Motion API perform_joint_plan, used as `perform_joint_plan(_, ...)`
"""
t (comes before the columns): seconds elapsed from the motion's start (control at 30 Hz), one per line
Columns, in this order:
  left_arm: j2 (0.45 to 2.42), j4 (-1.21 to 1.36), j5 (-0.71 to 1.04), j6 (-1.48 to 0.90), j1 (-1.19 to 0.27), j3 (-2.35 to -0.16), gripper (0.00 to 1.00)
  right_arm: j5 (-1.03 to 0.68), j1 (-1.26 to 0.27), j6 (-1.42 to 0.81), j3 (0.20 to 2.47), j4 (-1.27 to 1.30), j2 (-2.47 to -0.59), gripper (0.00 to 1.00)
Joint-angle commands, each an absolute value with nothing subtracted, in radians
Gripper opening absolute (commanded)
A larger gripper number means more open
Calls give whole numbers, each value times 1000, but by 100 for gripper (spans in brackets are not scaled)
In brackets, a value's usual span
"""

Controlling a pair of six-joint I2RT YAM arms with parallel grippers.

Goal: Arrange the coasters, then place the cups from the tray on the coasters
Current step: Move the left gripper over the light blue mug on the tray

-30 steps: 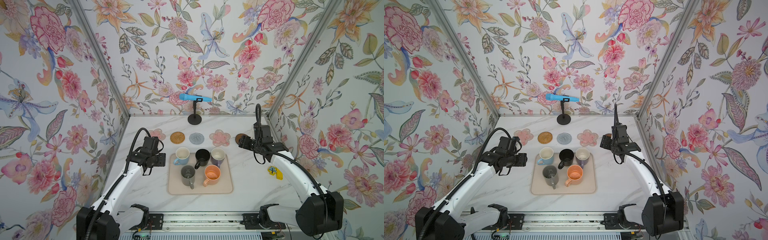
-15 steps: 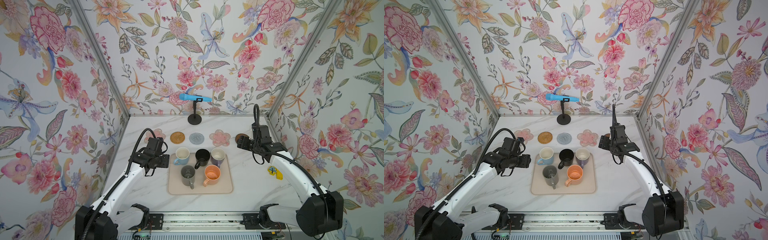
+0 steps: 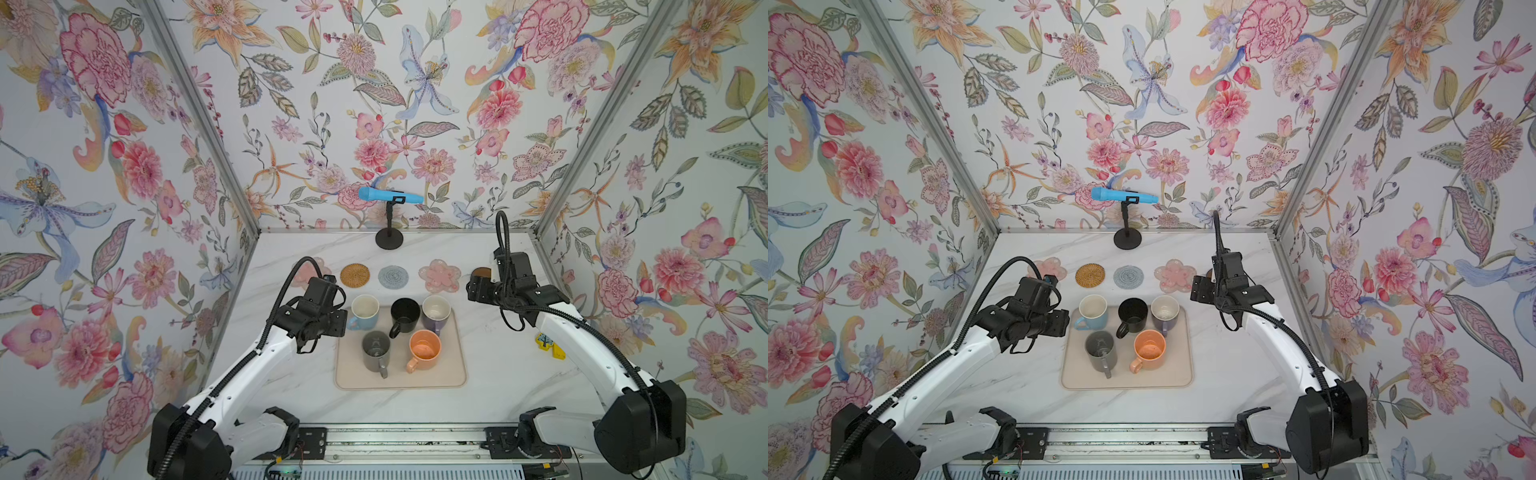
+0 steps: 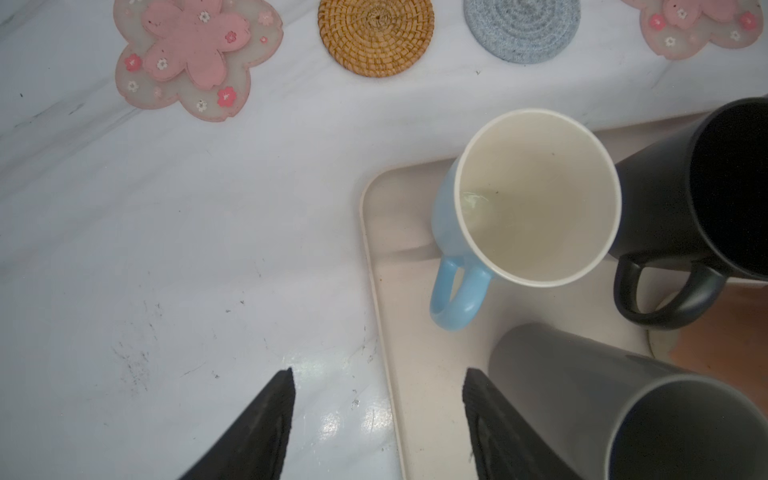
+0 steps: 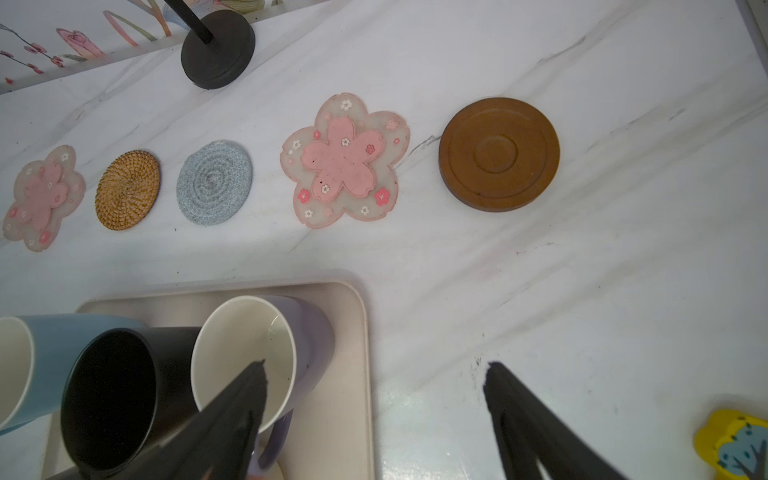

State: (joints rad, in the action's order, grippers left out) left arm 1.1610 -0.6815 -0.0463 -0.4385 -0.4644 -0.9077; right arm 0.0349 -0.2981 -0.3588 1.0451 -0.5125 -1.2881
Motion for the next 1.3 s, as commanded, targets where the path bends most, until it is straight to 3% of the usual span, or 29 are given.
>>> perform_joint_plan(0.0,1181,-702,-111,-447,-478,-899,68,49,-301,-340,1063,-549,-1263,86)
perform_joint_plan(0.43,1236,-641,-131,-449,-524,-916,69,20,-300,-389,1060,-508,-1325,92)
perform_joint_plan(1.27,1322,-557,-99,-362,-525,-927,72,6,-267,-377,1041,-509,-1295,93)
